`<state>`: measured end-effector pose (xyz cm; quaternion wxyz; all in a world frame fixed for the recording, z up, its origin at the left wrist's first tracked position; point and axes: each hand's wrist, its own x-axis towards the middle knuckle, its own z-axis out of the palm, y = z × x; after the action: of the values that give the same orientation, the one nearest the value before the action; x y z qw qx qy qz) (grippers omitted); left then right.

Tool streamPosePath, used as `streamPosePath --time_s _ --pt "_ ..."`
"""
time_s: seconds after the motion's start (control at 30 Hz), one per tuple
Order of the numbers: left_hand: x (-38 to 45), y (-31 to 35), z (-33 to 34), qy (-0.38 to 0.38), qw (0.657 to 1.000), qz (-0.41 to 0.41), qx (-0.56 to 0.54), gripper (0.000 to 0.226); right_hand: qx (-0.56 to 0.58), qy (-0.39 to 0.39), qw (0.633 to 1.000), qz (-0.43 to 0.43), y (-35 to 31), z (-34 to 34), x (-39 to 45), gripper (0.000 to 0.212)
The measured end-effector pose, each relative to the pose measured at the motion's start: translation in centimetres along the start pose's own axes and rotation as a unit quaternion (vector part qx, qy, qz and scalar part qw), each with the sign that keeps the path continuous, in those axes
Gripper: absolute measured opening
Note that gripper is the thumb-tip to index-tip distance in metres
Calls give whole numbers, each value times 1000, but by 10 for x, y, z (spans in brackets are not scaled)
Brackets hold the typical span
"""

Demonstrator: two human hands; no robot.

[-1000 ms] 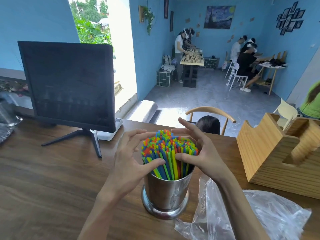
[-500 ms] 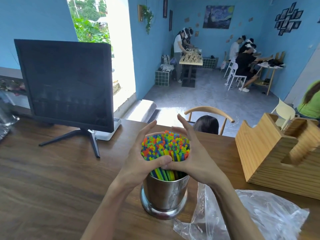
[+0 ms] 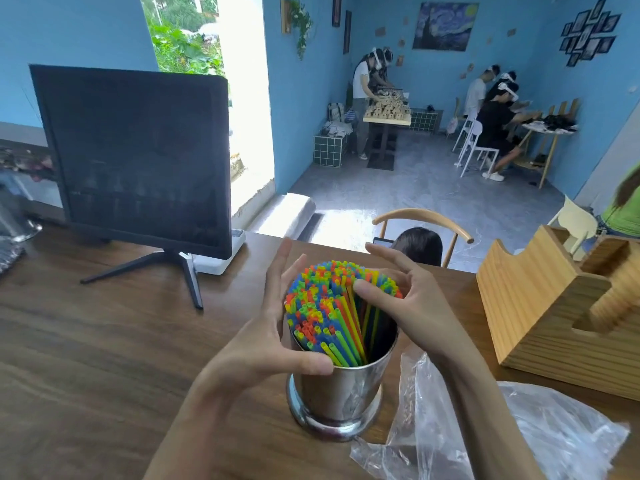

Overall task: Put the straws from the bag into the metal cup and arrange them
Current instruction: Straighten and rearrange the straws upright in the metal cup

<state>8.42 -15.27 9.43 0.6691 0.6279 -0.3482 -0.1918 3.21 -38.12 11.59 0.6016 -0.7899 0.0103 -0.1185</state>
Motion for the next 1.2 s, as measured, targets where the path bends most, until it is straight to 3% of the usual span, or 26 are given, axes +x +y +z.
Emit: streamPosePath --time_s 0.13,0.27,0.43,0.6,0.8,1.0,1.2 --pt "9 8 -10 -59 998 -19 2 137 -39 -186 982 20 -5 -6 -8 116" --pt "19 10 1 10 999 -6 51 118 -94 -177 979 -41 -9 6 -12 139" --pt "15 4 18 145 985 19 94 97 -120 -81 986 -78 -9 16 -12 133" --pt "16 0 26 225 966 26 123 88 -177 -46 976 -120 -11 22 -16 118" --pt "15 2 23 215 974 15 65 70 -157 -4 981 -112 -1 13 -7 92" --pt "11 4 19 198 980 13 22 73 -68 -10 995 -73 4 5 -2 63" --pt "10 4 13 191 981 7 33 75 -5 -27 998 -62 4 1 -1 62"
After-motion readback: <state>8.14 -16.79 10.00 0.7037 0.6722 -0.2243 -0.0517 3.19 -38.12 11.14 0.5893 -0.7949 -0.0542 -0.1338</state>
